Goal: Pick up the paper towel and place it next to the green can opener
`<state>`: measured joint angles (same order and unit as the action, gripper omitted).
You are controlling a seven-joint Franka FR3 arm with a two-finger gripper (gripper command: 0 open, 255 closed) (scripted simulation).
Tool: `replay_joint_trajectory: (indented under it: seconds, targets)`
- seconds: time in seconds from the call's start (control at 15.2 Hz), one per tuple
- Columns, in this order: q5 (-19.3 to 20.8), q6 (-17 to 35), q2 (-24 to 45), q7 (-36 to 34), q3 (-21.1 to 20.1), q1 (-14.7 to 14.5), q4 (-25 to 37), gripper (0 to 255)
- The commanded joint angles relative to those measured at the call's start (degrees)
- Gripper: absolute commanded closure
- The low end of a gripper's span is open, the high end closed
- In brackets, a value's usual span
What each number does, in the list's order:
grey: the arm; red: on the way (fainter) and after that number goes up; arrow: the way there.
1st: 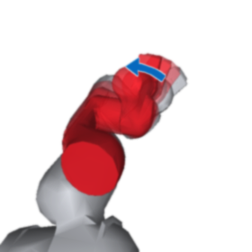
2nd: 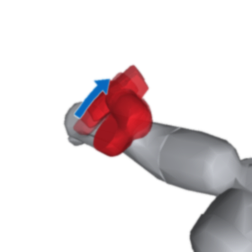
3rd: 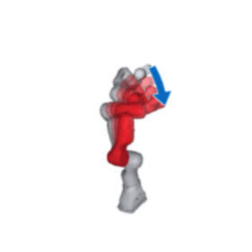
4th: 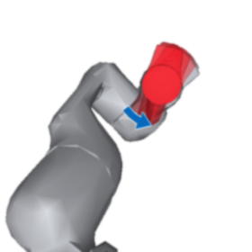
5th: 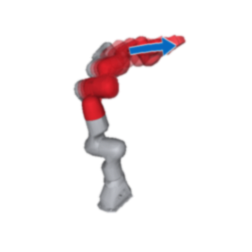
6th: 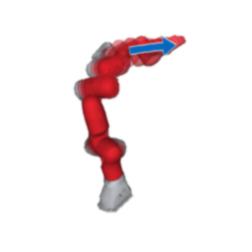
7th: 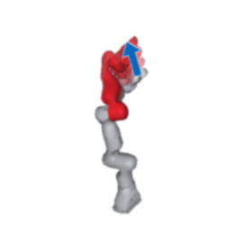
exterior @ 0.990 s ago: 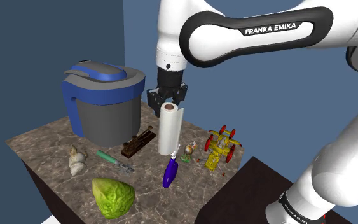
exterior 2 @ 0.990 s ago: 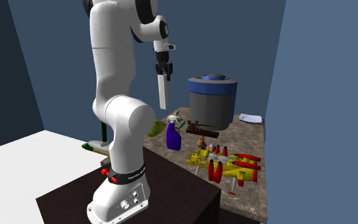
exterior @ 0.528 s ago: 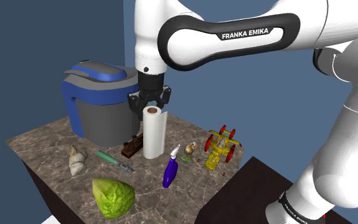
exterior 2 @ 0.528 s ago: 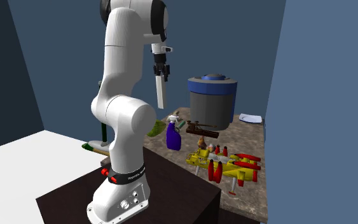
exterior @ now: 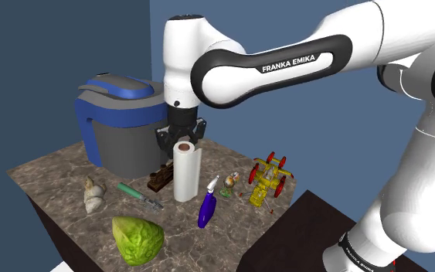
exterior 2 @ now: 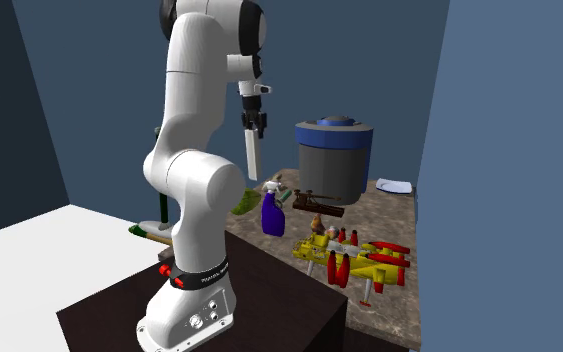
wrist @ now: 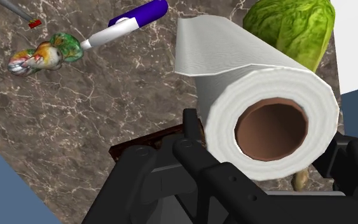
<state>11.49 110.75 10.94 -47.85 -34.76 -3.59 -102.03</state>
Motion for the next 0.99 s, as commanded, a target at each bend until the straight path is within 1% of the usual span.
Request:
replay_joint_trajectory:
  seconds: [0.0, 0.92]
  targets:
    - [0.4, 1.4, 0.4, -0.3, 0.1, 0.0, -1.1, 255]
    - [3.8, 10.8, 4.5, -3.1, 1.1, -0.7, -7.2, 255]
